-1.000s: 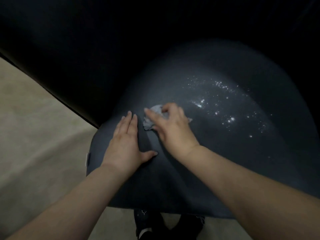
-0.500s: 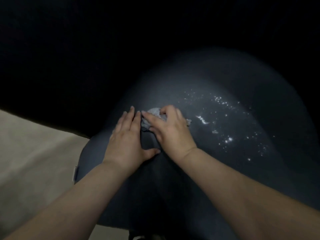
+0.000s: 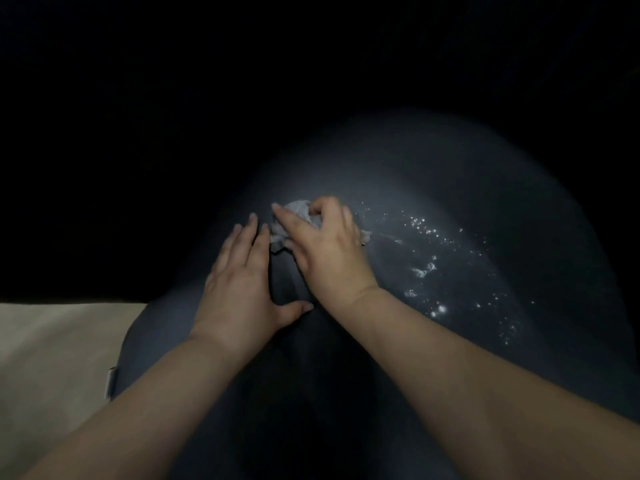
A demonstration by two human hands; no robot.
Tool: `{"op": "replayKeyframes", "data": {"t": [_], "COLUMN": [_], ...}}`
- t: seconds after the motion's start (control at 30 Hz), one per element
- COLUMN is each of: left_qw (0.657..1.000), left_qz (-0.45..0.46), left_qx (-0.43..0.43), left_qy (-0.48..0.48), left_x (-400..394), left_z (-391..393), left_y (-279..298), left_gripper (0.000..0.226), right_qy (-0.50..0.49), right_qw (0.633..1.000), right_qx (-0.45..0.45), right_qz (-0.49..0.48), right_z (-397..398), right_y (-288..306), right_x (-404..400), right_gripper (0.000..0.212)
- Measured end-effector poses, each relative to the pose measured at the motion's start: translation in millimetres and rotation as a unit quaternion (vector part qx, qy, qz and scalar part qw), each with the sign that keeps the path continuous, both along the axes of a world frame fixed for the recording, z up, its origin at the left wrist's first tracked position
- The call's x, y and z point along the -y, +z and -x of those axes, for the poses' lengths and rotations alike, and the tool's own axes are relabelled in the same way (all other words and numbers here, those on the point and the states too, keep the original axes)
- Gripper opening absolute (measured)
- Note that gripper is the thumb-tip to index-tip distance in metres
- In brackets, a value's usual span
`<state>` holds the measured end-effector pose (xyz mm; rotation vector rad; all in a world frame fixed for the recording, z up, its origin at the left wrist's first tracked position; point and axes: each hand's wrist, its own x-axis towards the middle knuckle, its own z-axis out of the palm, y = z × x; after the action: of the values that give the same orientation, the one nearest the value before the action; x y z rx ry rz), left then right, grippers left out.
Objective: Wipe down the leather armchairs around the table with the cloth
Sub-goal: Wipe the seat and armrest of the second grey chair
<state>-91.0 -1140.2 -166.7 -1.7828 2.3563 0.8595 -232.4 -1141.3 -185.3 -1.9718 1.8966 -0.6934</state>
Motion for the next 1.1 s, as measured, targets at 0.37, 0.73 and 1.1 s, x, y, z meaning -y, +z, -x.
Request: {"op": "replayKeyframes", "data": {"t": [0.37,0.73,1.1], "left_qw": [1.0,0.998,0.996], "left_qz": [0.014,0.034,0.04], "left_qx": [0.014,-0.001,-0.01], "left_qy": [-0.012,-0.058,-0.081], "left_x": [11,11,13], "left_z": [30,59,87], "left_y": [4,7,1], "left_gripper": [0.117,0.11,0.107], "right_qy": [-0.191,-0.037,-0.132], "right_qw": [0.979,0.998,0.99], "right_qx": [0.072,0.031,0.044], "right_qz": [-0.021,-0.039,-0.03], "right_z": [79,111,181], "right_y": [3,6,-1], "right_x": [-18,-37,-6], "right_gripper": [0.045,0.042,0.033]}}
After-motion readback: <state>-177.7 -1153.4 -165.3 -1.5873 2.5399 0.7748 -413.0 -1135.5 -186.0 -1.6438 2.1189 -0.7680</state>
